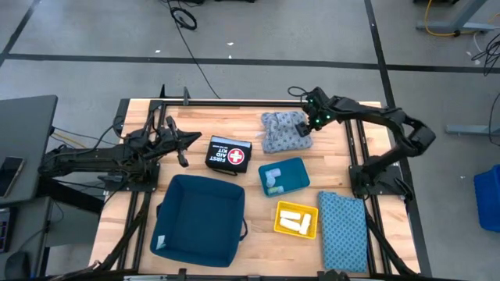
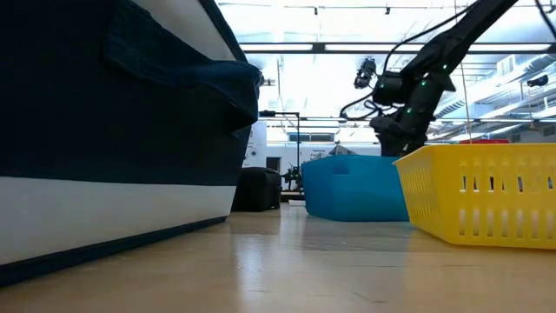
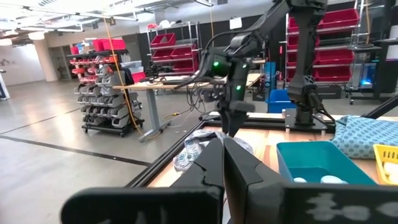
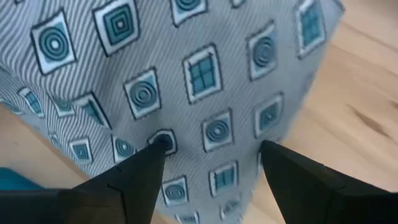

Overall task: Pick & place medical supplies in basket/bin
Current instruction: Put the gray gown into the blue bin

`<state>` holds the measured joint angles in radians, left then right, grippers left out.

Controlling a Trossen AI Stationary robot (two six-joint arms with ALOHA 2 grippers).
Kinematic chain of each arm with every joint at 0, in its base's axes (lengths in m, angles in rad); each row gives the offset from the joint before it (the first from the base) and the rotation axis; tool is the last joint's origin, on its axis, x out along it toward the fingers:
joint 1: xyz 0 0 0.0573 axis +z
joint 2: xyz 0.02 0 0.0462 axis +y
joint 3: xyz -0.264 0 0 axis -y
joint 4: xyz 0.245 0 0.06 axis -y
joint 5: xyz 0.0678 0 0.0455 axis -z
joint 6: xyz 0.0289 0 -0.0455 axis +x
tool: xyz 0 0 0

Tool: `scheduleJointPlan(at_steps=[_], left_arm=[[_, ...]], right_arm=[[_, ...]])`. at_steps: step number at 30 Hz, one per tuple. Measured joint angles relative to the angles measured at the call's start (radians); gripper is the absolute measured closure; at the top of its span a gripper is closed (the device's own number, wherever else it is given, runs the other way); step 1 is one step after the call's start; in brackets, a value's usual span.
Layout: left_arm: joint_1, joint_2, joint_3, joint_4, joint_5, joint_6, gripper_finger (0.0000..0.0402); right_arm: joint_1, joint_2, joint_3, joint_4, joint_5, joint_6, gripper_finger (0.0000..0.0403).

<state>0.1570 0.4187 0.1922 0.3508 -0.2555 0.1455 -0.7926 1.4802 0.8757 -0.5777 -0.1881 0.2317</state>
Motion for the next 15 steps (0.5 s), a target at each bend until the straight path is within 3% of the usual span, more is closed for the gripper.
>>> scheduleJointPlan(at_steps=[15], left_arm=[[0.0,0.0,0.0,0.0,0.004,-0.004,0.0402]], right_arm=[[0.005,0.221,0.003,0.203,-0.151,-0.001,0.0135]])
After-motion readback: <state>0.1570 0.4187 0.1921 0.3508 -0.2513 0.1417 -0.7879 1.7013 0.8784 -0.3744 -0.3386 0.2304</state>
